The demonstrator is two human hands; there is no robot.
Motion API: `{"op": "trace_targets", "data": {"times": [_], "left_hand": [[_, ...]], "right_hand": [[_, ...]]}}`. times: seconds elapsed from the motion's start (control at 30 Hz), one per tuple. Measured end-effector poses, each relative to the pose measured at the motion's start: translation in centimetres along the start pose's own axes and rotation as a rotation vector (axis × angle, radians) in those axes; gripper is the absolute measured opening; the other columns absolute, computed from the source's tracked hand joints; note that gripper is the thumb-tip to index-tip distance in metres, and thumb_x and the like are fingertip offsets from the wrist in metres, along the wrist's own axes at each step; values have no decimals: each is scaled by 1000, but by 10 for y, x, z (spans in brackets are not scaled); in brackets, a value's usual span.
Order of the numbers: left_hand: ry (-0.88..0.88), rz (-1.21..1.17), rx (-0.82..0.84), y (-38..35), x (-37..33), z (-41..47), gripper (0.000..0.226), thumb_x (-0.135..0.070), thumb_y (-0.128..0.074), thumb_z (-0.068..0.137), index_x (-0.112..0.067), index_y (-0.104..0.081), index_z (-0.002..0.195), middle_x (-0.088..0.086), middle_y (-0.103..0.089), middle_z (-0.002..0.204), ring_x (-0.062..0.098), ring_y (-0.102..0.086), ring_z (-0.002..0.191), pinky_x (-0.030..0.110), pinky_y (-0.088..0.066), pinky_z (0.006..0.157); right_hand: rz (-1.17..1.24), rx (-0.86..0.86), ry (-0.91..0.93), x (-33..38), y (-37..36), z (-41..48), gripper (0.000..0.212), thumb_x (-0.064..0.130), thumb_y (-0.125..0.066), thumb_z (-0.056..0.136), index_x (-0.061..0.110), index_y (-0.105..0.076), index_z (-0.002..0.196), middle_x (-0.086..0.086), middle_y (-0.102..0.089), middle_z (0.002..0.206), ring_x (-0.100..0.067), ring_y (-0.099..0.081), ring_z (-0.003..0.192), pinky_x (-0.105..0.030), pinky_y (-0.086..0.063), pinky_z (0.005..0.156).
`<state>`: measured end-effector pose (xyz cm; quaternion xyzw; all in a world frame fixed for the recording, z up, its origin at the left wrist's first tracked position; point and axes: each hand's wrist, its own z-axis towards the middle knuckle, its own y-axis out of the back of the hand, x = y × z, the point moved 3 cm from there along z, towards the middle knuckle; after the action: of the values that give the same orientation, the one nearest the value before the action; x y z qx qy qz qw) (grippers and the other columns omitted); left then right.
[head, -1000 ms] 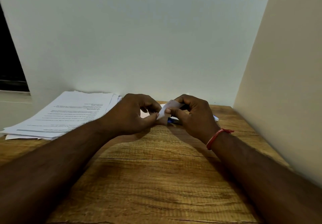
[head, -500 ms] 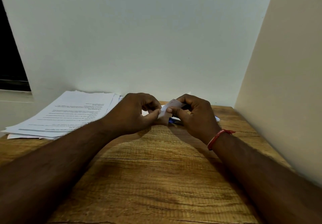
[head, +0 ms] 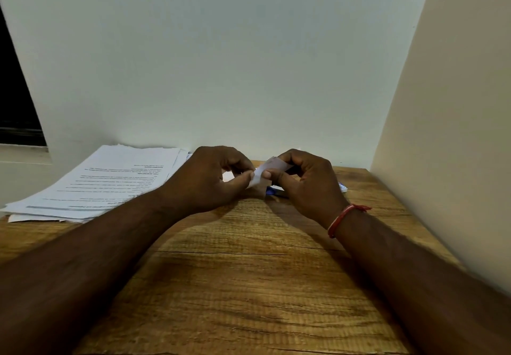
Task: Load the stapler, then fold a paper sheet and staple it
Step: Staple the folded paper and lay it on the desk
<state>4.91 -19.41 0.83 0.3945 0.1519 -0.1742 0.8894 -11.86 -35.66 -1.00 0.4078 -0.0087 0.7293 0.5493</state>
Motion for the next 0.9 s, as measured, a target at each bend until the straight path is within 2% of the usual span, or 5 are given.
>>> {"op": "trace_targets", "data": {"times": [0.1,0.27,0.5,0.7,0.9], "left_hand": [[-41,-11,-65,2,-4,0,15,-18,-83,98,-33,-83,100,-17,-79,93,5,-75,94,9,-49,81],[-101,-12,-119,2,-10,0,7,-28,-79,97,-25,-84,101,-14,-80,94,10,-77,92,24,-58,84],[-126,8,-112,2,-18,0,6,-22,-82,99,-28,-83,100,-14,-79,93,10,-76,92,17,-54,82],[-89,-5,-75,-3,-17,-1,9,-17,-81,98,-24,-77,93,-12,-76,89,11,-72,90,9,-46,82],[-105,-25,-65,-3,-17,0,3,-23,-80,101,-21,-80,98,-11,-77,91,15,-74,92,23,-55,82]], "right_hand": [[-1,54,41,5,-1,-1,10,19,-89,91,17,-85,100,10,-82,96,-9,-76,95,-28,-62,88],[-45,99,109,12,-5,-3,12,16,-89,91,22,-85,101,13,-82,99,-2,-76,98,-13,-56,87],[-126,123,152,19,-4,-6,11,21,-86,92,20,-85,103,4,-82,100,-6,-73,96,-22,-58,85],[-149,132,168,21,-5,-7,5,17,-81,95,20,-84,98,7,-80,97,-5,-70,98,-11,-53,80],[-138,108,169,19,-4,-6,5,21,-83,95,20,-84,99,4,-81,95,-8,-71,96,-20,-56,81]]}}
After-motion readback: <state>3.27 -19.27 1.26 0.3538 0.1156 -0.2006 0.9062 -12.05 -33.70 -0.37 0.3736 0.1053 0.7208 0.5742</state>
